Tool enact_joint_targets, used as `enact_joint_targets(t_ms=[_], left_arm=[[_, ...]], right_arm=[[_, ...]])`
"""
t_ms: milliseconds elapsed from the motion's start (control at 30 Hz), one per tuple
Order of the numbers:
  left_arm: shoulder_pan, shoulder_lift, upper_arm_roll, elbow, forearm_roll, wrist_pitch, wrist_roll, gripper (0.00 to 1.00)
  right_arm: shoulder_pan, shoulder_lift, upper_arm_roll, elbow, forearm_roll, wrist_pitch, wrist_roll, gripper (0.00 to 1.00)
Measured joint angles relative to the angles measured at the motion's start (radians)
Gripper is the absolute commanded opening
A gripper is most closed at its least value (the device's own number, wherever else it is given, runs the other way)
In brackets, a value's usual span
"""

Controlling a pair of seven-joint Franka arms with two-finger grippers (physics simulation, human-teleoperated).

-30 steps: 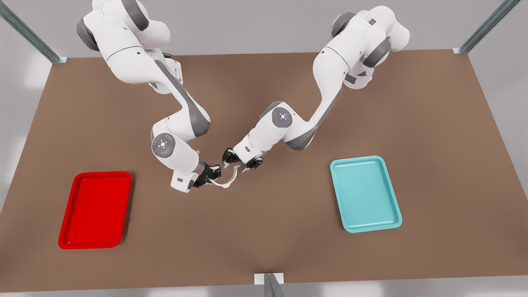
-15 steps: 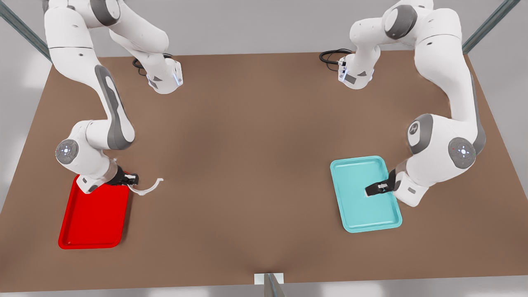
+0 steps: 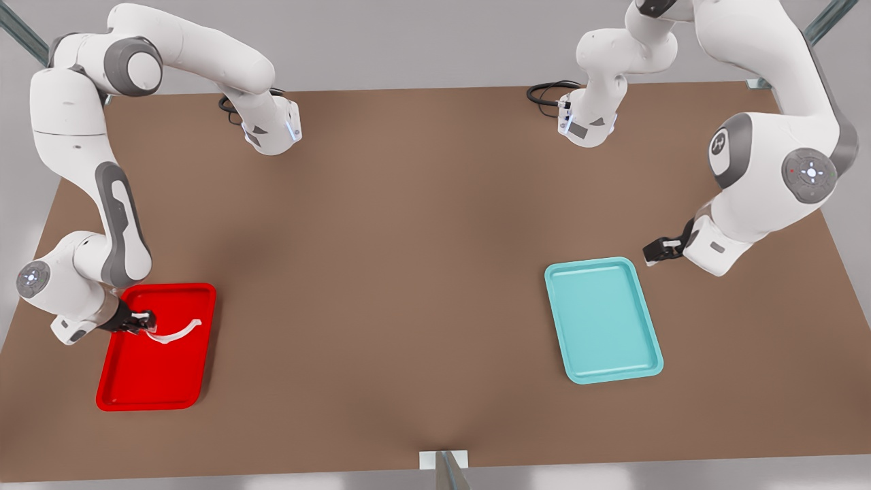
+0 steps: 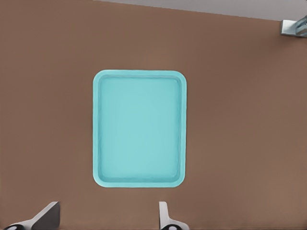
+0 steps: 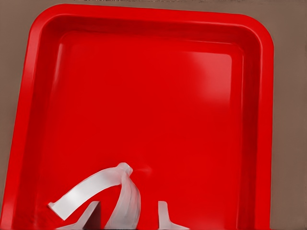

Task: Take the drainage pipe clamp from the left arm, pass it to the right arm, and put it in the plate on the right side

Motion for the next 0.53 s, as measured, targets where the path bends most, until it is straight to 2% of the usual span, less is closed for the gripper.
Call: enact_joint_targets(t_ms=[133, 233, 300, 333, 367, 400, 467, 533], left_arm=[[0.0, 0.0, -0.001, 0.003, 0.001, -0.006, 0.031, 1.0], [0.0, -0.001, -0.002, 0.006, 0.001, -0.011, 0.051, 1.0], [-0.003, -0.001, -0.003, 0.013, 0.002, -0.013, 0.062, 1.0], [-0.004, -0.001, -0.004, 0.014, 0.002, -0.014, 0.068, 1.0], [-0.004, -0.001, -0.004, 0.017, 0.002, -0.015, 0.073, 1.0], [-0.004, -0.001, -0.005, 0.018, 0.002, -0.016, 0.078, 1.0], [-0.004, -0.001, -0.005, 0.021, 0.003, -0.017, 0.087, 1.0], [-0.008, 0.0, -0.005, 0.021, 0.003, -0.016, 0.095, 1.0]], right_arm=[[0.033, -0.084, 0.054, 0.144, -0.019, -0.064, -0.02, 1.0], [0.225, -0.232, 0.093, 0.352, -0.055, -0.285, 0.009, 1.0], [0.282, -0.292, 0.149, 0.373, -0.063, -0.414, 0.048, 1.0], [0.303, -0.331, 0.143, 0.369, -0.06, -0.468, 0.066, 1.0], [0.415, -0.408, 0.014, 0.302, -0.041, -0.507, 0.083, 1.0], [0.503, -0.459, -0.076, 0.248, -0.023, -0.537, 0.099, 1.0], [0.571, -0.469, -0.143, 0.206, 0.006, -0.577, 0.129, 1.0], [0.582, -0.46, -0.161, 0.202, 0.033, -0.604, 0.156, 1.0]])
